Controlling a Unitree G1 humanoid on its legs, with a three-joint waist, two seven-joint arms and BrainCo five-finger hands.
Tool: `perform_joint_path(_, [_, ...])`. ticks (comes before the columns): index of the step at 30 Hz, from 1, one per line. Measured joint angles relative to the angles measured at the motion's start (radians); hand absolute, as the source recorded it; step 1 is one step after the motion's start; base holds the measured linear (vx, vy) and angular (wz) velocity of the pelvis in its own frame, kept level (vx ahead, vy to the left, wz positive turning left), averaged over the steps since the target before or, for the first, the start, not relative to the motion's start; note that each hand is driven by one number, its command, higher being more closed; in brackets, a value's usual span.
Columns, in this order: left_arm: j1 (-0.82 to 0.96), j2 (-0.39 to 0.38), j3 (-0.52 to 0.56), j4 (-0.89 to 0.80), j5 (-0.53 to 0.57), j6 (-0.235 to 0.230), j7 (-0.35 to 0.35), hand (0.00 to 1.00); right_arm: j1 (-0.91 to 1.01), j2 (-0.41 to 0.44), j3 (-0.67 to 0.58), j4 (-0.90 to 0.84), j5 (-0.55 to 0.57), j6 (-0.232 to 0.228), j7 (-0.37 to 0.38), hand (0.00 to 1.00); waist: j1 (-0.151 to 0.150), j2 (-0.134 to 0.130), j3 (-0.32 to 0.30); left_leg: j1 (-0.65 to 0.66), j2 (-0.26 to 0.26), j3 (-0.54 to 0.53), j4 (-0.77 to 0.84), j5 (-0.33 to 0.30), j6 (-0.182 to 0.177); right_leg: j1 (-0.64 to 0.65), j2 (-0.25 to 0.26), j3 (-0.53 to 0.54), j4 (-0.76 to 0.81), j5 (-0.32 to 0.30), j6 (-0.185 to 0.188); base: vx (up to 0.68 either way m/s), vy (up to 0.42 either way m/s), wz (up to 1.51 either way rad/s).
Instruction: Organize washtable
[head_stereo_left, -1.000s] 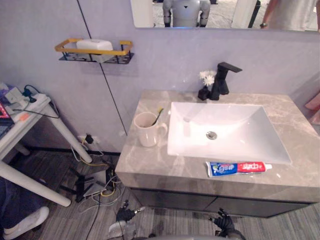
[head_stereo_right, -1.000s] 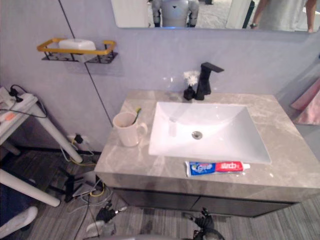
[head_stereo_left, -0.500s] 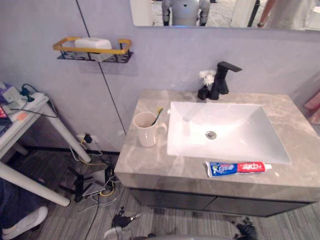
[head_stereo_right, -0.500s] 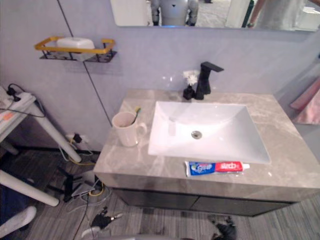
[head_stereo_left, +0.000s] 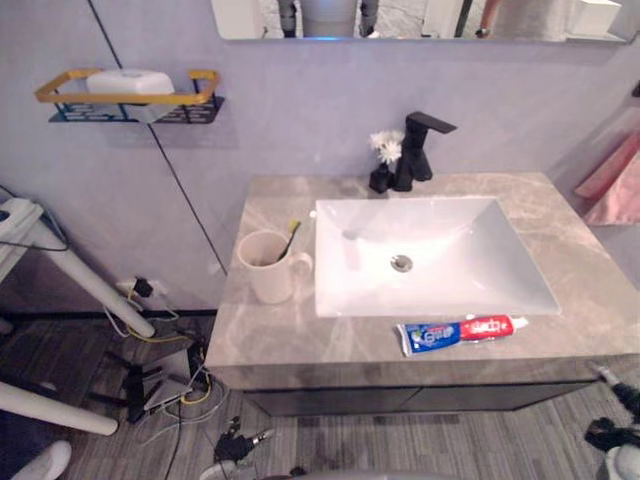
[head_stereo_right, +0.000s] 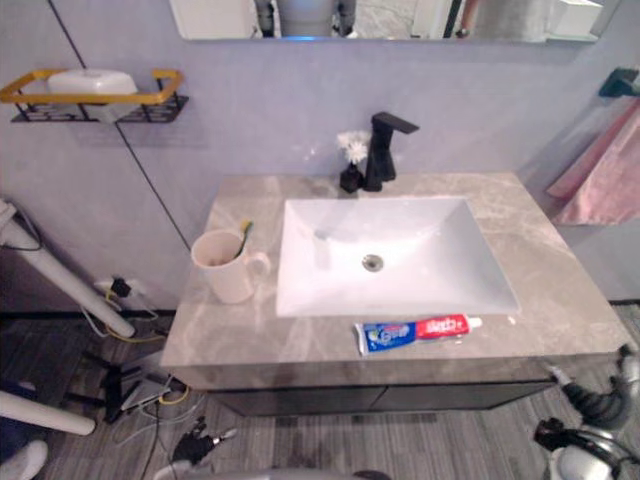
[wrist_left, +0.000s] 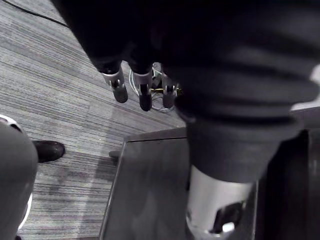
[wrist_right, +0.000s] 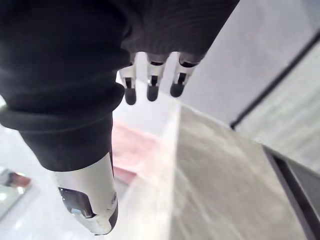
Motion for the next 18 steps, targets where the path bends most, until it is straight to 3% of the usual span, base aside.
perform_joint_path(4, [0.014, -0.006, -0.003, -0.003, 0.002, -0.001, -0.02, 0.0, 0.003, -0.044, -0.103, -0.149, -0.08, 0.002, -0.018, 0.0, -0.028, -0.008, -0.008, 0.002, 0.001, 0.012, -0.004, -0.01, -0.001, -0.016, 0.002, 0.015, 0.015, 0.0, 0.0, 0.0, -0.011, -0.16])
perform_joint_path(7, [0.02, 0.009, -0.009, 0.004, 0.002, -0.003, -0.022, 0.0, -0.018, -0.095, -0.081, -0.152, -0.113, 0.0, -0.017, 0.0, -0.046, -0.021, -0.017, 0.004, -0.001, 0.013, 0.001, -0.007, 0.004, -0.018, 0.002, 0.019, 0.019, 0.001, 0.001, 0.0, -0.007, -0.05])
perform_joint_path(11, [0.01, 0.034, -0.051, 0.028, 0.001, -0.007, -0.039, 0.0, -0.063, -0.27, 0.125, -0.15, -0.119, -0.052, 0.01, 0.0, -0.046, -0.022, -0.023, 0.001, -0.009, 0.023, 0.002, -0.007, 0.007, -0.033, 0.0, 0.037, 0.028, 0.008, 0.011, -0.06, 0.011, -0.11])
perform_joint_path(16, [0.009, 0.051, -0.099, 0.031, -0.001, -0.029, -0.041, 0.0, -0.153, -0.558, 0.416, -0.109, -0.065, -0.137, 0.149, 0.0, -0.033, -0.025, -0.023, -0.011, -0.031, -0.011, 0.001, 0.003, 0.02, -0.032, -0.019, 0.008, 0.025, 0.012, 0.018, -0.08, 0.015, 0.17])
perform_joint_path(18, [0.003, 0.056, -0.117, 0.031, -0.01, -0.033, -0.041, 0.0, -0.167, -0.621, 0.487, -0.08, -0.047, -0.153, 0.191, 0.0, -0.015, -0.026, -0.022, -0.02, -0.04, -0.027, 0.001, 0.012, 0.034, -0.032, -0.028, -0.008, 0.02, 0.013, 0.021, -0.07, 0.025, 0.29])
